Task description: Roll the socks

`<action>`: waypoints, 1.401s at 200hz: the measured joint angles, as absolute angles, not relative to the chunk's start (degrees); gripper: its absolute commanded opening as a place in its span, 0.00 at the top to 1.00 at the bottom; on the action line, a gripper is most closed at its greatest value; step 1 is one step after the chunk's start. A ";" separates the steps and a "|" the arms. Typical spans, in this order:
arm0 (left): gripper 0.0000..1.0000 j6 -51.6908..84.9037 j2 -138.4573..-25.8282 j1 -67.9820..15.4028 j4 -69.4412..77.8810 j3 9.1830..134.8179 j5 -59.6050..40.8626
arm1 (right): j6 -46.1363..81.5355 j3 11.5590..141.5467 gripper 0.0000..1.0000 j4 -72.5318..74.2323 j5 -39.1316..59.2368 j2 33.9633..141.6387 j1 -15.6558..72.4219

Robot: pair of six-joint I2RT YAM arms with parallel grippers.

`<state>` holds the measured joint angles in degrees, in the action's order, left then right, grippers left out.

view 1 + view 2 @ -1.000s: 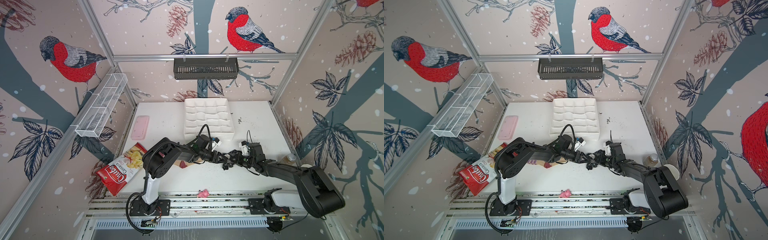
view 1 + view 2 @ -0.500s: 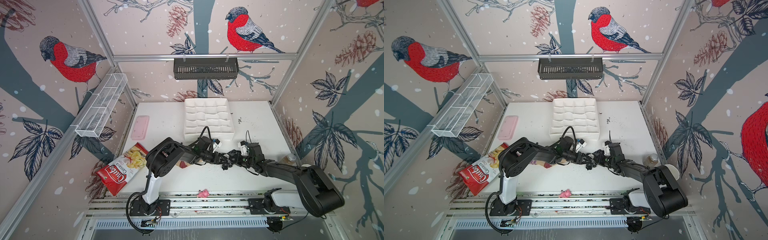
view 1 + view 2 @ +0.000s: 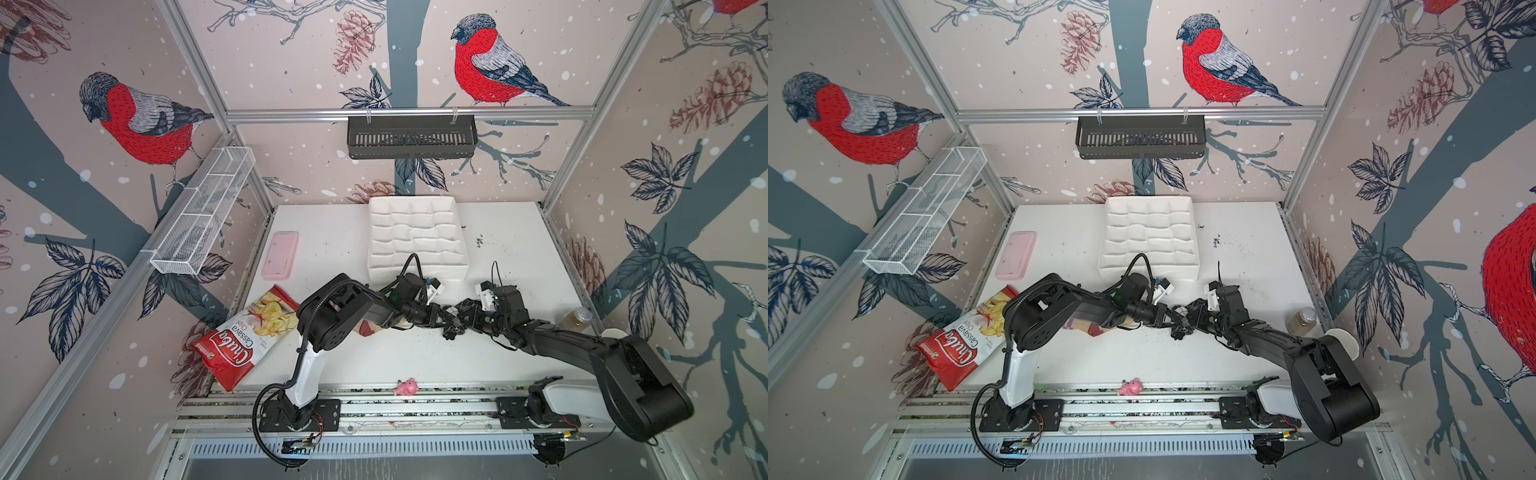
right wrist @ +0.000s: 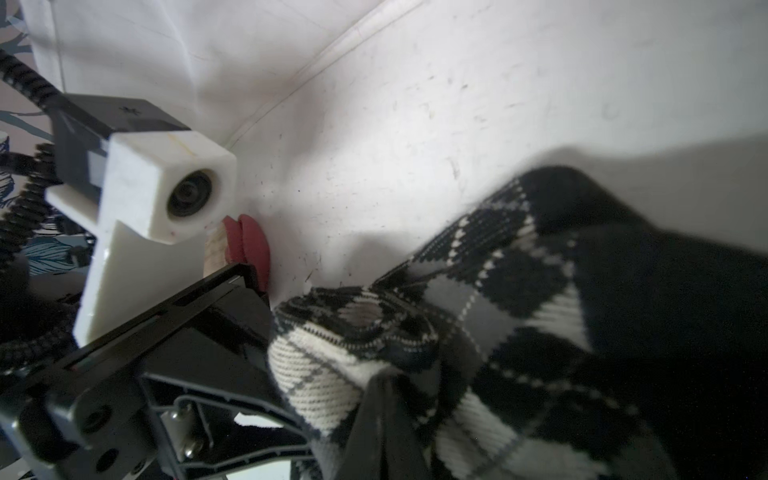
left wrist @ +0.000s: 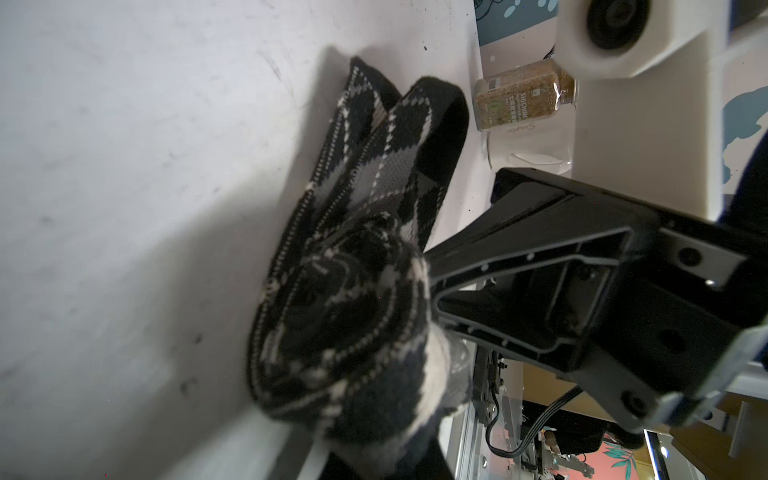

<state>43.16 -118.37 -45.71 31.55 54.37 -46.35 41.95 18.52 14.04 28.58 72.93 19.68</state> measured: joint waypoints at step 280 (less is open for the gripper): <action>1.00 17.10 -113.60 -40.25 -15.64 70.00 -35.00 | 40.80 14.41 0.99 18.17 27.22 74.54 22.35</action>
